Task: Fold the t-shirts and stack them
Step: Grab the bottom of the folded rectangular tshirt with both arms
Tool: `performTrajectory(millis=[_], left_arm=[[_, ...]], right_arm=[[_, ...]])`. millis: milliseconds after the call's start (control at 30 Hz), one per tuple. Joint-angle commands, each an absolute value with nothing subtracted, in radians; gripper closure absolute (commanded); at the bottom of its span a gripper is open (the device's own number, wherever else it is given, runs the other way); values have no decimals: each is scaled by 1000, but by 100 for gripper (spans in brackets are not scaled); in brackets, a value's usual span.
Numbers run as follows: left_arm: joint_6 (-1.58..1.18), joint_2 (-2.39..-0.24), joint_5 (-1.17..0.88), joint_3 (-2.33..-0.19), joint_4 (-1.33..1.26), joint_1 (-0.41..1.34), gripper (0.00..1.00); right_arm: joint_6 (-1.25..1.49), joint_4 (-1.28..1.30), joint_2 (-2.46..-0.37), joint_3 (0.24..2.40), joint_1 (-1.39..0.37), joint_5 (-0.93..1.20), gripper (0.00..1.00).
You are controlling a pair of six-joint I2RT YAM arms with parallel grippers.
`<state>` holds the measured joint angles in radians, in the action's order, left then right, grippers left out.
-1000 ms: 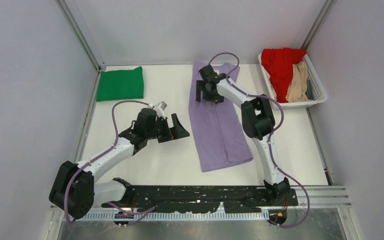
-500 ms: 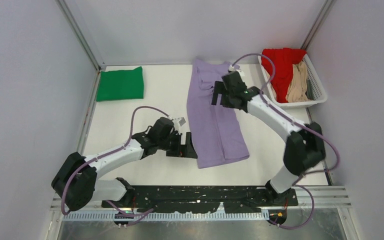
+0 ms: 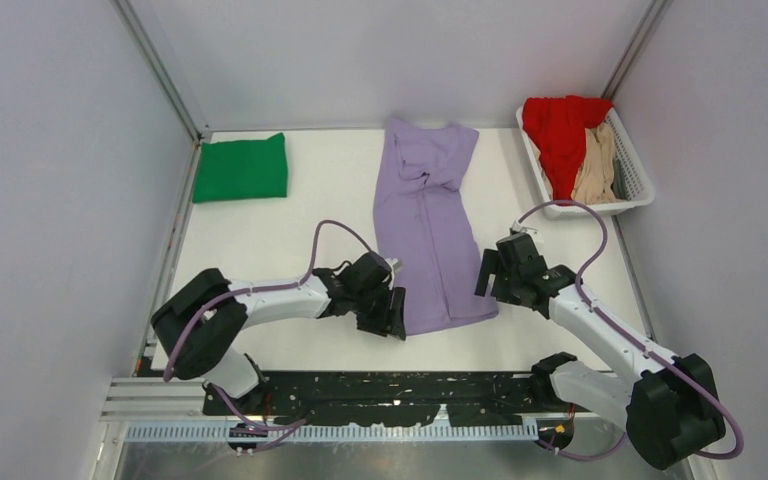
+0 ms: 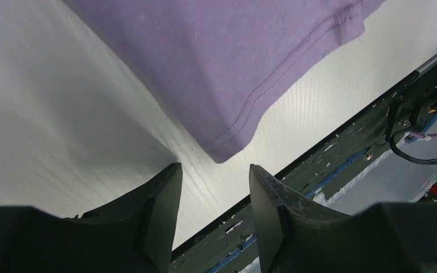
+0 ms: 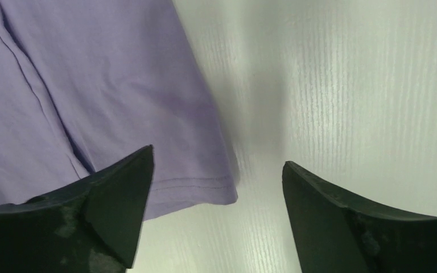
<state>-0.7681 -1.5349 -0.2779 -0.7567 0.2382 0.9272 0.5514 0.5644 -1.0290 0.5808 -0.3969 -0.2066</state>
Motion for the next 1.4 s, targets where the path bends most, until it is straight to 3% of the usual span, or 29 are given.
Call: performTrajectory(millis=[0,233,300,333,367,633,900,1067,1167,1367], left_arm=[[-794,-1614,-275,-821,225,944,55],[-792,-1690,-256,-870,277,945,76],[-792,-1698,-239,-880,295,944,86],[-792,-1701,-231,-885,307,945,97],[-792,-1702,-221,-891,319,944,100],[-775,-1577,-174,-805,294,944,100],[-757,-1442,-177,-698,335,945,100],[-787,-1350,-255,-609,318,946,100],[-792,-1286,-269,-586,349,956,100],[-768,-1251,-318,-629,303,945,100]], right_arm=[[558,534,-1005,555,-394,-153,20],[566,540,-1027,507,-394,-129,41],[567,541,-1034,498,-394,-125,45],[568,540,-1038,492,-394,-122,47],[568,539,-1046,490,-395,-119,51],[543,518,-1043,447,-395,15,93],[551,655,-912,410,-478,236,95],[691,690,-842,369,-677,278,95],[756,696,-806,366,-766,266,95],[768,660,-762,432,-773,93,95]])
